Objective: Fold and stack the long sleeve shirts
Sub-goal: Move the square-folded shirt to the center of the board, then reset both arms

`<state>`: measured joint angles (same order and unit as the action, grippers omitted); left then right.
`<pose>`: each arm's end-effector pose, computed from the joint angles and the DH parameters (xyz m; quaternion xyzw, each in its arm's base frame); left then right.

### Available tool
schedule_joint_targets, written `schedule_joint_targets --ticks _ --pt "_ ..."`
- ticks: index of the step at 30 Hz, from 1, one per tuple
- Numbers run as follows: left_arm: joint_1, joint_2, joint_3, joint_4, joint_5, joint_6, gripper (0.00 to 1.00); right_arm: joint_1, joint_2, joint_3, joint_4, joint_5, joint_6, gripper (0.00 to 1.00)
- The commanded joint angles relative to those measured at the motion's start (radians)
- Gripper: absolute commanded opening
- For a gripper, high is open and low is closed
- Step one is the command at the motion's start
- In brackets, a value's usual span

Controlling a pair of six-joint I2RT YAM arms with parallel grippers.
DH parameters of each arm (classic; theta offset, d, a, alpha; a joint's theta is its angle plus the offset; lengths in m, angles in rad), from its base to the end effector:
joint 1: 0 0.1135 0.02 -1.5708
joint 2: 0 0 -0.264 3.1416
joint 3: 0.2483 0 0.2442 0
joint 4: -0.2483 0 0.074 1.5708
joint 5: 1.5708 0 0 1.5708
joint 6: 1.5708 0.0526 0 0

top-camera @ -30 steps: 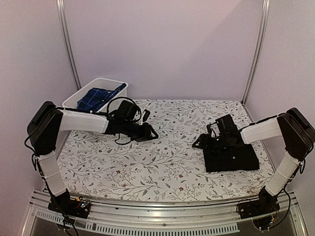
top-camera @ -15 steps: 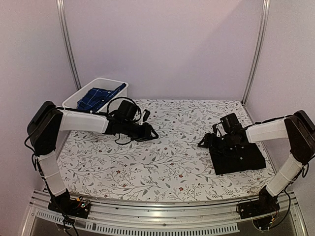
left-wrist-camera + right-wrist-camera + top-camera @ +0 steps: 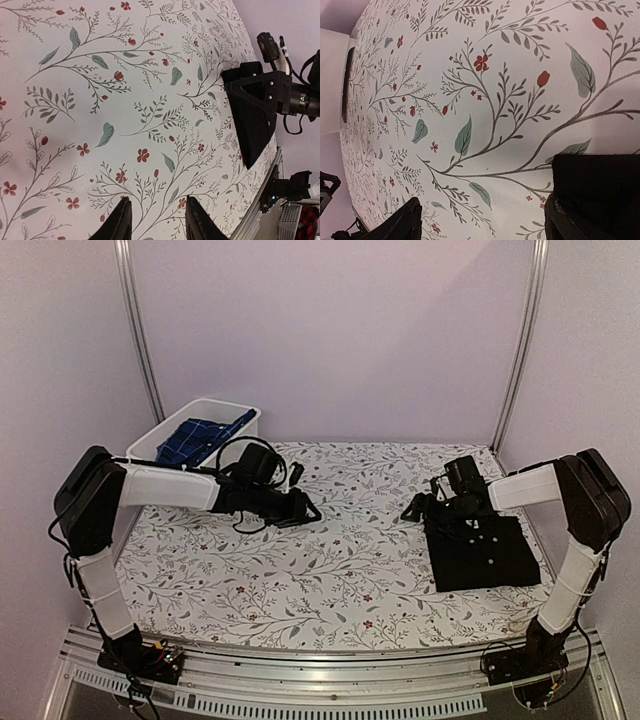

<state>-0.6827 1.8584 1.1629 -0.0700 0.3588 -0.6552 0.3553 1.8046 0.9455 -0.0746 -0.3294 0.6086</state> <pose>0.3018 -0.2692 0.1757 0.0824 0.9042 -0.3679 0.2007 0.3268 0.1394 0.1308 0.0674 0.9358 0.2812 0.2016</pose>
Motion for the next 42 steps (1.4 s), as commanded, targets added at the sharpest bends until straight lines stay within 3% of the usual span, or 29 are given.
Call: schedule_joint_targets --ticks 1,5,9,11,14,21,22,23,33,42 --pt "0.0 -0.049 -0.006 -0.005 -0.013 0.0 0.36 -0.019 0.008 -0.03 -0.036 0.035 -0.016 0.84" --pt "0.0 -0.07 -0.01 -0.005 -0.031 -0.002 0.36 -0.002 -0.029 -0.005 -0.058 0.029 -0.042 0.86" --pt "0.001 -0.123 -0.025 -0.007 -0.07 0.006 0.37 0.061 -0.078 0.054 -0.114 0.1 -0.084 0.9" --pt "0.003 -0.159 -0.034 -0.007 -0.1 0.016 0.38 0.104 -0.108 0.074 -0.127 0.139 -0.106 0.99" --pt "0.006 -0.229 -0.056 -0.006 -0.157 0.032 0.41 0.156 -0.166 0.1 -0.151 0.203 -0.133 0.99" --pt "0.009 -0.433 -0.123 -0.005 -0.313 0.079 0.72 0.215 -0.391 0.075 -0.162 0.314 -0.186 0.99" --pt "0.009 -0.467 -0.136 -0.004 -0.335 0.083 0.95 0.215 -0.445 0.062 -0.158 0.322 -0.189 0.99" --pt "0.009 -0.497 -0.148 -0.005 -0.353 0.086 0.99 0.215 -0.478 0.049 -0.153 0.349 -0.191 0.99" --pt "0.007 -0.768 -0.309 0.052 -0.499 0.106 1.0 0.215 -0.799 -0.061 -0.152 0.499 -0.187 0.99" --pt "0.007 -0.845 -0.392 0.053 -0.544 0.114 1.0 0.215 -0.85 -0.124 -0.189 0.613 -0.121 0.99"
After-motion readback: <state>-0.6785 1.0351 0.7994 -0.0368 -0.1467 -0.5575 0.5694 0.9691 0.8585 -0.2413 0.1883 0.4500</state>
